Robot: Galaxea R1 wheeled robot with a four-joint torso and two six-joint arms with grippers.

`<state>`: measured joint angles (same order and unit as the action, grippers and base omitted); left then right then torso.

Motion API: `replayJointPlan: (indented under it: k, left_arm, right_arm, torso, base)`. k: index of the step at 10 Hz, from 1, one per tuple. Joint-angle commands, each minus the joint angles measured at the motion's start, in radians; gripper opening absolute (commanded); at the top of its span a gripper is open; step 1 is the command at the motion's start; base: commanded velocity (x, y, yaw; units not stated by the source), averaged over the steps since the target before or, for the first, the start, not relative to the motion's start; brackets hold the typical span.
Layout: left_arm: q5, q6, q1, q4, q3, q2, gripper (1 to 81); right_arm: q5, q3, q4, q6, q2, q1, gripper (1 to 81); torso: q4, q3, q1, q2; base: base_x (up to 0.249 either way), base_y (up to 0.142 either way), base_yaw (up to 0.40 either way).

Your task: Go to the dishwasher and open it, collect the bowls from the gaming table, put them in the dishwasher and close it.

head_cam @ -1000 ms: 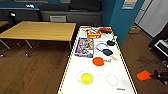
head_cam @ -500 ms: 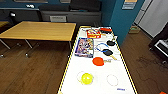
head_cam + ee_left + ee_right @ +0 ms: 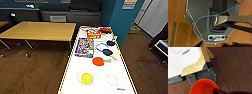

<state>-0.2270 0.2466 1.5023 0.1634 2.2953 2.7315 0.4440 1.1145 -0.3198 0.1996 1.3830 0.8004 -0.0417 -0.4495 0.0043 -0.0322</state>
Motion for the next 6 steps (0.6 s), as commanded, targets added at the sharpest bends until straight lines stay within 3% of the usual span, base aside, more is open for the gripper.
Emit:
replayJointPlan:
  k: [1,3,4,6]
  left_arm:
    - [-0.005,0.000,0.002,0.007,-0.352,-0.319,81.1]
    - [-0.008,0.002,-0.020,0.007,-0.474,-0.433,81.1]
    - [-0.030,0.002,-0.026,0.002,-0.537,-0.496,81.1]
    - [-0.068,0.040,-0.059,0.001,-0.709,-0.645,81.1]
  right_arm:
    - [-0.374,0.005,0.007,-0.114,-0.013,0.399,1.0]
    - [-0.629,0.040,0.013,-0.112,0.099,0.608,1.0]
    - [-0.715,0.057,0.019,-0.115,0.156,0.680,1.0]
    - [-0.769,0.076,0.064,-0.115,0.245,0.719,1.0]
  torso:
    - [0.000,0.000,0.000,0.000]
    - [0.000,0.000,0.000,0.000]
    - [0.000,0.000,0.000,0.000]
    - [0.000,0.000,0.000,0.000]
  base:
    - [0.000,0.000,0.000]
    - [0.000,0.000,0.000]
    - [0.000,0.000,0.000]
    - [0.000,0.000,0.000]
